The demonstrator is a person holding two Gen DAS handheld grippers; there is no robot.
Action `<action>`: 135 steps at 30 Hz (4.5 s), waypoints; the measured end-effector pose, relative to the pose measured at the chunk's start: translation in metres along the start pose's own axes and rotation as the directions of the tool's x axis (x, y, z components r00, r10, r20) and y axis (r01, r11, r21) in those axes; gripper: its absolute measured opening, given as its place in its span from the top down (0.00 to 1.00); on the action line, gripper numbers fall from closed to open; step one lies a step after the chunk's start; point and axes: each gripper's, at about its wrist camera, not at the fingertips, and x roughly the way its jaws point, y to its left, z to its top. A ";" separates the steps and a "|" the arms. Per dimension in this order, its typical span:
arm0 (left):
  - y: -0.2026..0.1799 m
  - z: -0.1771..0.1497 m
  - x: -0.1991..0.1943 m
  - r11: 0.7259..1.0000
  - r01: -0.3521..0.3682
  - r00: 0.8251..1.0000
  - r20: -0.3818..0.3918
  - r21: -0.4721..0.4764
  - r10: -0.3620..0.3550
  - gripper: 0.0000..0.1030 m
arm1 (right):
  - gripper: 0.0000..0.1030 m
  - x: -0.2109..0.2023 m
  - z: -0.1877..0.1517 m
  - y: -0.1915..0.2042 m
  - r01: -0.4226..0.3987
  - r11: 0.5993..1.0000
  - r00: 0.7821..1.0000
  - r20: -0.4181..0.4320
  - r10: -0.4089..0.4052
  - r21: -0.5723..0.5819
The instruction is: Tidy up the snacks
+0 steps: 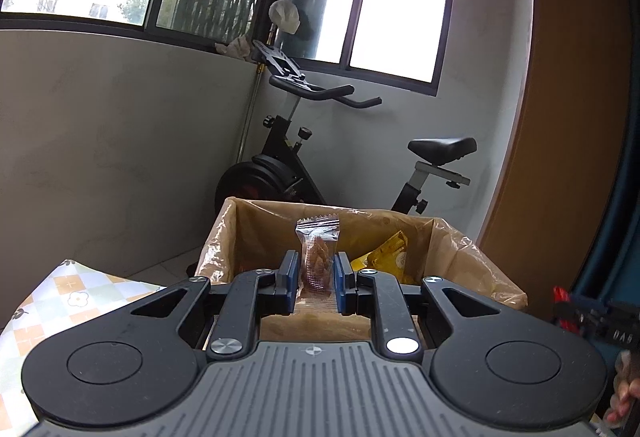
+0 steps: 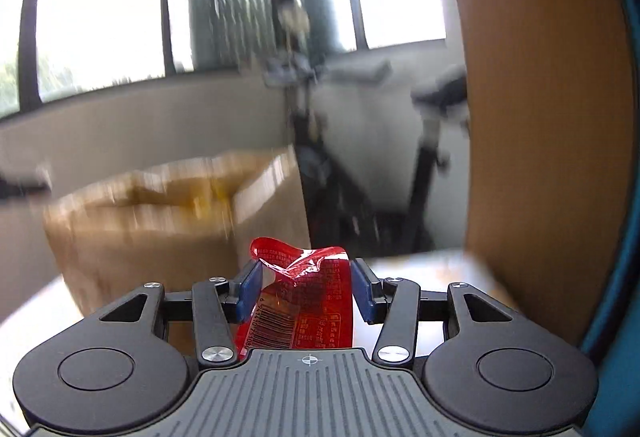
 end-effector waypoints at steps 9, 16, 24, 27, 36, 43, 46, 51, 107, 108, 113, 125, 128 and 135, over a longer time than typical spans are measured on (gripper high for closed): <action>-0.018 0.017 0.042 0.999 0.033 0.999 -0.039 0.036 -0.032 0.81 | 0.57 0.070 0.052 0.054 -0.164 0.976 0.986 -0.002 0.165 -0.147; -0.019 0.010 0.069 0.996 0.045 0.990 -0.139 0.075 -0.035 0.60 | 0.52 0.101 0.023 0.077 -0.129 0.985 0.987 -0.115 0.116 -0.112; 0.005 -0.003 0.042 0.997 0.021 0.993 -0.117 0.074 -0.012 0.49 | 0.46 0.048 0.014 0.061 -0.097 0.994 0.995 -0.030 0.095 -0.058; 0.018 -0.006 0.026 0.997 0.012 0.993 -0.117 0.073 -0.003 0.50 | 0.46 0.027 0.011 0.044 -0.069 0.997 0.998 0.008 0.069 -0.023; 0.060 -0.031 -0.008 0.997 -0.067 0.984 -0.164 0.031 0.071 0.51 | 0.46 0.003 -0.044 0.017 0.002 1.000 0.996 -0.089 0.000 0.030; 0.070 -0.079 -0.001 0.993 -0.107 0.959 -0.269 -0.043 0.092 0.51 | 0.47 0.034 -0.103 0.041 -0.079 0.996 0.949 -0.303 0.084 0.029; 0.072 -0.097 0.000 0.990 -0.121 0.948 -0.303 -0.069 0.094 0.51 | 0.47 0.053 -0.121 0.061 -0.147 0.988 0.906 -0.397 0.150 0.039; 0.077 -0.113 -0.002 0.987 -0.145 0.936 -0.333 -0.075 0.112 0.51 | 0.47 0.084 -0.133 0.103 -0.298 0.954 0.837 -0.477 0.268 0.013; 0.012 -0.186 0.058 0.988 -0.096 0.873 -0.465 0.124 0.143 0.61 | 0.58 0.072 -0.163 0.079 -0.178 0.978 0.888 -0.446 0.113 -0.106; 0.012 -0.186 0.056 0.989 -0.099 0.873 -0.467 0.112 0.141 0.61 | 0.58 0.072 -0.163 0.079 -0.179 0.978 0.888 -0.446 0.114 -0.106; 0.018 -0.189 0.032 0.993 -0.114 0.877 -0.466 0.041 0.120 0.61 | 0.57 0.072 -0.163 0.079 -0.178 0.978 0.888 -0.446 0.113 -0.105; 0.017 -0.186 -0.009 0.988 -0.154 0.898 -0.418 -0.008 0.137 0.61 | 0.46 0.082 -0.160 0.090 -0.197 0.970 0.870 -0.481 0.107 -0.141; 0.012 -0.186 -0.011 0.989 -0.146 0.901 -0.414 -0.007 0.130 0.61 | 0.47 0.093 -0.155 0.091 -0.192 0.974 0.860 -0.498 0.107 -0.122; 0.012 -0.187 -0.016 0.987 -0.157 0.904 -0.406 -0.019 0.137 0.61 | 0.58 0.096 -0.154 0.086 -0.179 0.979 0.860 -0.499 0.108 -0.097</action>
